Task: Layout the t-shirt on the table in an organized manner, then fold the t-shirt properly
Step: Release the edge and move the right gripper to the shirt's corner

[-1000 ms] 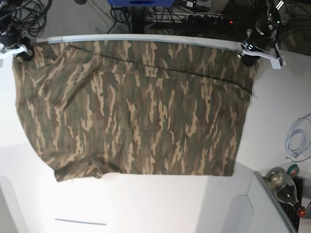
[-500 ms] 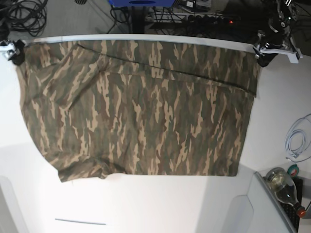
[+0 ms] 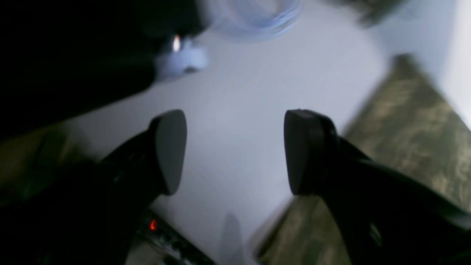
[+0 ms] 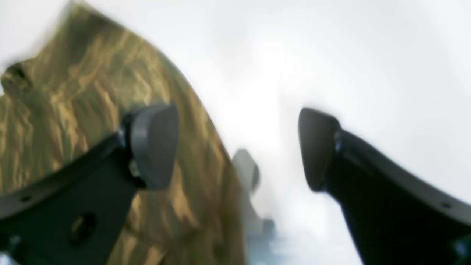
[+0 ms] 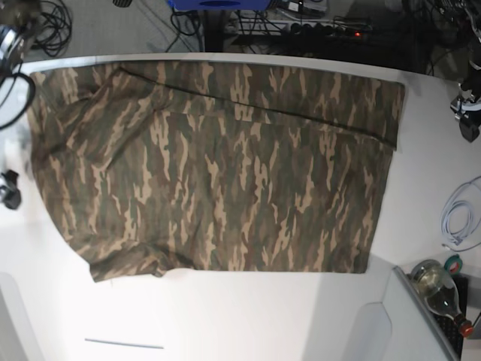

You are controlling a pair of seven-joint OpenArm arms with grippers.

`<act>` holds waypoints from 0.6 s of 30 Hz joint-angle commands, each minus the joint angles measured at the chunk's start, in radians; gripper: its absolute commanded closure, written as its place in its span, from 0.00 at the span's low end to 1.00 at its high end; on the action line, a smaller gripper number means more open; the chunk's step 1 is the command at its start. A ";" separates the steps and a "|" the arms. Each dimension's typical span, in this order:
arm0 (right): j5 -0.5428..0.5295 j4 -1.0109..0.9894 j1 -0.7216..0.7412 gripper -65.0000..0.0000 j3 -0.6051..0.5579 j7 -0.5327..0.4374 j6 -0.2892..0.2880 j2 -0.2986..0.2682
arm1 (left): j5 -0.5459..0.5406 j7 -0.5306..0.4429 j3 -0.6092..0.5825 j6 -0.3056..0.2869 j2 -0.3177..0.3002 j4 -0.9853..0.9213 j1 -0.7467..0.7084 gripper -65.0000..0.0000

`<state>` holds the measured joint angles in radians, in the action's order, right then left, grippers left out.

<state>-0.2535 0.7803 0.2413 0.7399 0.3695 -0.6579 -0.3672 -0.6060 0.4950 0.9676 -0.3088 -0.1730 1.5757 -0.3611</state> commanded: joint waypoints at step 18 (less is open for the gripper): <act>0.023 -0.485 0.211 0.27 -0.333 -0.340 0.088 -0.056 | 0.005 -0.019 0.014 -0.180 -0.020 0.050 -0.040 0.39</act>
<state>-0.2245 0.2848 0.4339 0.4072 0.0471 -0.5632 -0.4038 -0.5838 0.4992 0.9730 -0.4828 -0.1745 1.6081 -0.3988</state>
